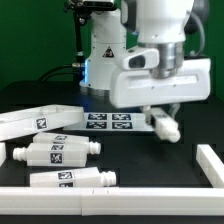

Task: Assemble desk

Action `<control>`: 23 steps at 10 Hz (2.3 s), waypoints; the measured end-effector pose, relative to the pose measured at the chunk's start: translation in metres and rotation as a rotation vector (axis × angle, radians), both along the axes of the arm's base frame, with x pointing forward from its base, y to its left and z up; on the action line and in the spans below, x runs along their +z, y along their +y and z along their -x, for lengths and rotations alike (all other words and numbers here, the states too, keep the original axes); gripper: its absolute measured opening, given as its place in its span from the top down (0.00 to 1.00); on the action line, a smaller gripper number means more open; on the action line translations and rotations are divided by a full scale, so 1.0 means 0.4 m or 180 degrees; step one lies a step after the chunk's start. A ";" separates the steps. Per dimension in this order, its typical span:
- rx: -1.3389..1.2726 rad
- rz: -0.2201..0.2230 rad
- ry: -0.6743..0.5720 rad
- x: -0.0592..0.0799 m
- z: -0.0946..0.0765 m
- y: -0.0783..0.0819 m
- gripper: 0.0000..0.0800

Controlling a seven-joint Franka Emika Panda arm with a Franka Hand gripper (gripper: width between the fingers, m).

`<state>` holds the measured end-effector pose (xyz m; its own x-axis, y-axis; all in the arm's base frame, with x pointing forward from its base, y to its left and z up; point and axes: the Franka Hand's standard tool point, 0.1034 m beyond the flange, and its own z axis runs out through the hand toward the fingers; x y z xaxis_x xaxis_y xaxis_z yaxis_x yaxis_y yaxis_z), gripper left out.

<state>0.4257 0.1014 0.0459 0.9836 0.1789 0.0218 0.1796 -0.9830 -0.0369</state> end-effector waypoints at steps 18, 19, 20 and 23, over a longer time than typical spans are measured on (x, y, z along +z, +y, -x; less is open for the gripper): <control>0.0599 -0.0012 0.0115 0.101 -0.022 -0.024 0.19; 0.0607 -0.0012 0.0127 0.098 -0.018 -0.024 0.19; 0.0597 -0.0012 0.0124 0.098 -0.020 -0.028 0.19; 0.1165 -0.0038 0.0225 0.115 -0.096 -0.114 0.19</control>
Offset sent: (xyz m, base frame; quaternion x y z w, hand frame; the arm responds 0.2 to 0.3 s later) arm 0.0000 0.0000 0.0000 0.0000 0.0000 0.0000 1.0000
